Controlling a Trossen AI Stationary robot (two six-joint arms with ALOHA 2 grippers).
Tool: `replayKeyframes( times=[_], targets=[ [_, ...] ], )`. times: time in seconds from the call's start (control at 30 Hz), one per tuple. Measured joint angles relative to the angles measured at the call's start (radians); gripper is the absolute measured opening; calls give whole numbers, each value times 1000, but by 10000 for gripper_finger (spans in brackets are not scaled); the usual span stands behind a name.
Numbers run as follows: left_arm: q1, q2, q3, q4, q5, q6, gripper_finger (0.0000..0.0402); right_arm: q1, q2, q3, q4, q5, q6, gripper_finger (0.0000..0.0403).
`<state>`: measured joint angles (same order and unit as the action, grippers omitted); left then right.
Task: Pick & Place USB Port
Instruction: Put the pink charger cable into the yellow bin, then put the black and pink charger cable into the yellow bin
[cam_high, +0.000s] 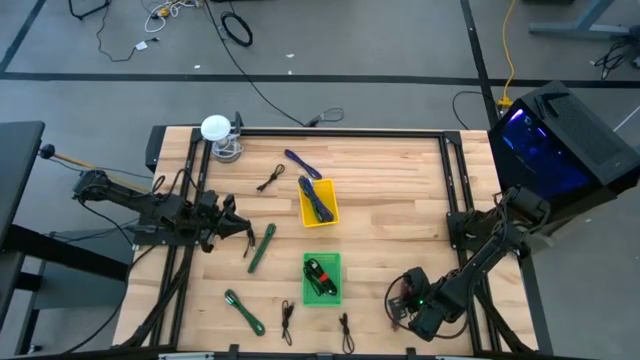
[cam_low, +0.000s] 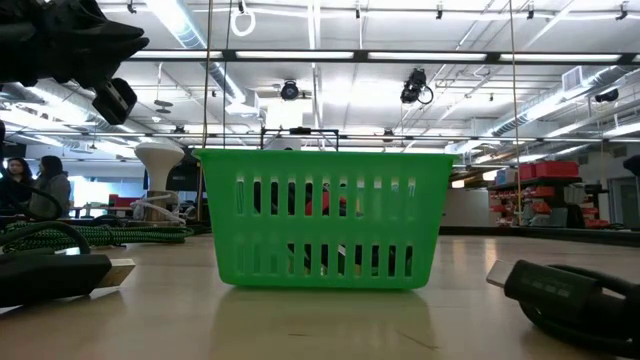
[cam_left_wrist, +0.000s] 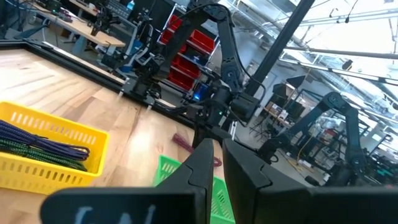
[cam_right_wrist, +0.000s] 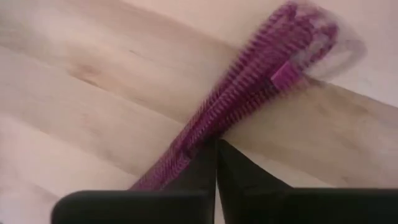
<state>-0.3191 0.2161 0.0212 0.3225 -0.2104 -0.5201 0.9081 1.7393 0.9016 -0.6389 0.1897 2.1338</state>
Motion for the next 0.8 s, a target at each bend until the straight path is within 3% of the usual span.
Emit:
replayKeyframes(
  times=[0.13,0.43,0.57,0.8],
  targets=[
    [0,0,0,0,-2,0,39,-1,-18,0,-1,-26,-26,2],
    [0,0,0,-7,-6,1,39,2,-128,-4,-47,50,27,6],
    [0,2,0,-8,-6,0,39,3,-110,-2,5,76,1,37],
    [0,2,0,-7,-6,0,39,3,-101,-2,24,80,13,131]
  ],
)
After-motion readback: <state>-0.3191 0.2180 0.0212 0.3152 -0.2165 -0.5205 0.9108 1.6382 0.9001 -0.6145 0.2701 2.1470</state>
